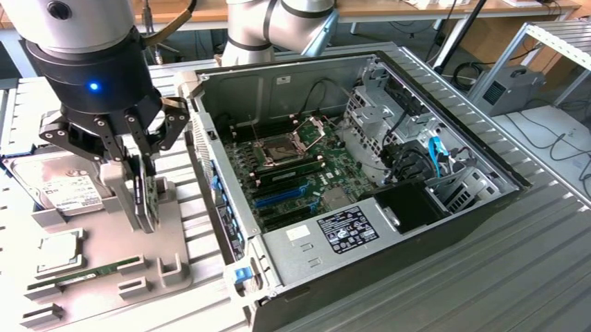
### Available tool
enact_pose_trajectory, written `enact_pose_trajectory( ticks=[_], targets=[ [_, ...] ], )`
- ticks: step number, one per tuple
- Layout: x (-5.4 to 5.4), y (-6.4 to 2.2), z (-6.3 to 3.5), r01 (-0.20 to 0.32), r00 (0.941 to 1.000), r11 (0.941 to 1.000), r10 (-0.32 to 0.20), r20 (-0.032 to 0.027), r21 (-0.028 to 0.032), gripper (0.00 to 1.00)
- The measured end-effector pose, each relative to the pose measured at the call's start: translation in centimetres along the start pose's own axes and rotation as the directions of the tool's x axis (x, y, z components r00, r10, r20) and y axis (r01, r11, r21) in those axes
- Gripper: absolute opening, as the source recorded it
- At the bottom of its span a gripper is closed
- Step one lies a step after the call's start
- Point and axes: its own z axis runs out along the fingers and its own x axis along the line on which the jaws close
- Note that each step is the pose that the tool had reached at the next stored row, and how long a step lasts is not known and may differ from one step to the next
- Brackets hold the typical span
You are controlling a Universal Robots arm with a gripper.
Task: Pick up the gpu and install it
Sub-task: 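Pick up the gpu and move the gpu toward the slot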
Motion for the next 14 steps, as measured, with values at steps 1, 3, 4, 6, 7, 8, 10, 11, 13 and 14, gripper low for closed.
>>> enact_pose_trajectory(
  ticks=[1,3,4,6,7,8,10,11,13,14],
  targets=[
    [0.0,0.01,-0.16,0.0,1.0,1.0,0.0,0.0,0.0,0.26],
    [0.0,0.04,-0.97,0.0,1.0,1.0,0.0,0.0,0.0,0.26],
    [0.0,0.05,-1.17,0.0,1.0,1.0,0.0,0.0,0.0,0.26],
    [0.0,0.05,-1.23,0.0,1.0,1.0,0.0,0.0,0.0,0.26],
    [0.0,0.06,-1.27,0.0,1.0,1.0,0.0,0.0,0.0,0.26],
    [0.0,0.06,-1.32,0.0,1.0,1.0,0.0,0.0,0.0,0.26],
    [0.0,0.07,-1.56,0.0,1.0,1.0,0.0,-0.0001,0.0001,0.26],
    [0.0,0.07,-1.59,0.0,1.0,1.0,0.0,0.0,0.0,0.26],
    [0.0,0.07,-1.64,0.0,1.0,1.0,0.0,-0.0001,0.0001,0.26],
    [0.0,0.07,-1.66,0.0,1.0,1.0,0.0,0.0,0.0001,0.26]
  ],
)
